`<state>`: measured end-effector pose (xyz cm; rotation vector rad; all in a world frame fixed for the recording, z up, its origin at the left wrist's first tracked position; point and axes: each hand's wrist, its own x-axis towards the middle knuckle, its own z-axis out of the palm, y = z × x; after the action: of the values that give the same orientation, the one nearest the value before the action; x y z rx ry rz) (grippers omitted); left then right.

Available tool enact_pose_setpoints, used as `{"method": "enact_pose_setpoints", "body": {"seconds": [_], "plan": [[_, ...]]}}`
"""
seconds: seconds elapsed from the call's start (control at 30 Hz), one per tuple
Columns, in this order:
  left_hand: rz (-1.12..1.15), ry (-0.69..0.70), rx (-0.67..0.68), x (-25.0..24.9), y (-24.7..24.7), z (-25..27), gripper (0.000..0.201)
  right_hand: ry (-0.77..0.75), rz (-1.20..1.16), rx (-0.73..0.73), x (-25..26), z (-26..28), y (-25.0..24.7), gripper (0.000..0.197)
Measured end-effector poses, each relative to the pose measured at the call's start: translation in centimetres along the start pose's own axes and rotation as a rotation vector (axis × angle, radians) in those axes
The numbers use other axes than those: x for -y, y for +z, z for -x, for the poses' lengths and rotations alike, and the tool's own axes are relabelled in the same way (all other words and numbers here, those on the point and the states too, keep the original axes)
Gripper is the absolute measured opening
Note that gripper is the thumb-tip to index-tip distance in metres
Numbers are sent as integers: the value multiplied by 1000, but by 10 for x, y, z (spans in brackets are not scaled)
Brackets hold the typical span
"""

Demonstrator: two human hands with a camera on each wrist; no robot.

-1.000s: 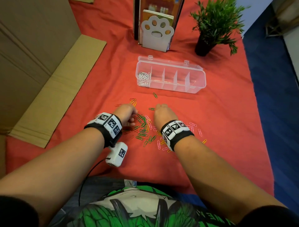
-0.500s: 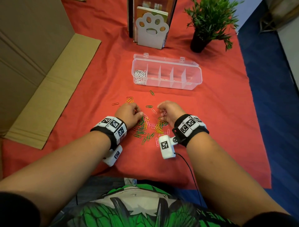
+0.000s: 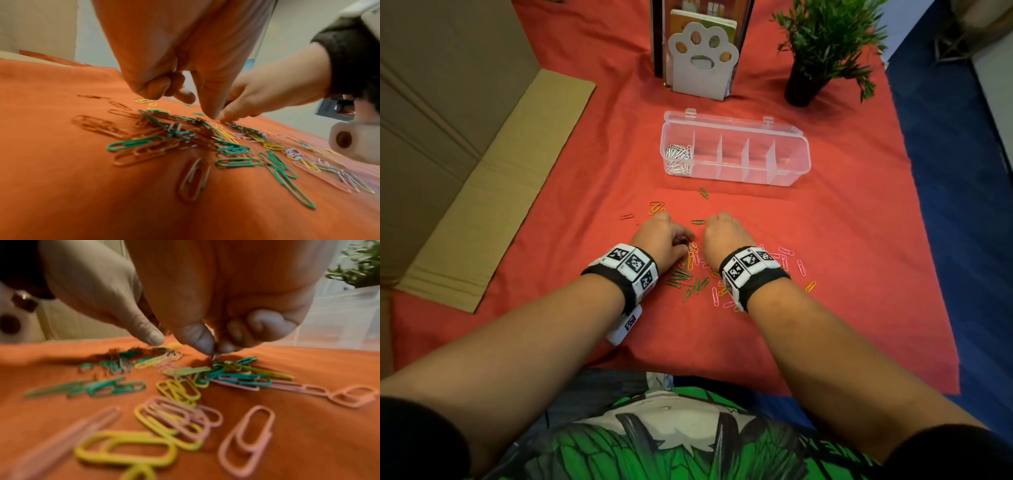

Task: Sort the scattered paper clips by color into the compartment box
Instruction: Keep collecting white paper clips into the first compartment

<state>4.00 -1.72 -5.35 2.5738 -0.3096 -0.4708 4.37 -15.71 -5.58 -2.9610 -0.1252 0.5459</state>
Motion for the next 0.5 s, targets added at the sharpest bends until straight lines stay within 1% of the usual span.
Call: {"method": "enact_pose_setpoints", "body": {"seconds": [0.07, 0.1, 0.13, 0.23, 0.27, 0.3, 0.33, 0.4, 0.47, 0.5], "plan": [[-25, 29, 14, -6, 5, -3, 34, 27, -119, 74, -7, 0, -5, 27], [-35, 36, 21, -7, 7, -5, 32, 65, -247, 95, -11, 1, -9, 18], [-44, 45, 26, -8, 8, -7, 30, 107, -436, 112, -16, 3, -12, 12], [-69, 51, 40, -10, 9, -12, 20, 249, -1153, 179, -31, 13, -14, 21], [-67, 42, 43, -11, 9, -14, 18, 257, -1353, 187, -36, 18, -14, 21], [-54, 27, 44, -10, 7, -15, 17, 252, -1502, 197, -40, 23, -15, 21], [-25, 11, 38, -10, 5, -15, 16, 243, -1611, 217, -44, 27, -16, 22], [87, -28, 1, -8, 1, -17, 9, 238, -1741, 254, -50, 33, -15, 24], [223, -89, -21, -5, -2, -18, 3, 268, -1779, 265, -52, 35, -14, 25], [294, -123, -13, -3, -2, -19, 4, 290, -1747, 252, -50, 35, -13, 24]]}}
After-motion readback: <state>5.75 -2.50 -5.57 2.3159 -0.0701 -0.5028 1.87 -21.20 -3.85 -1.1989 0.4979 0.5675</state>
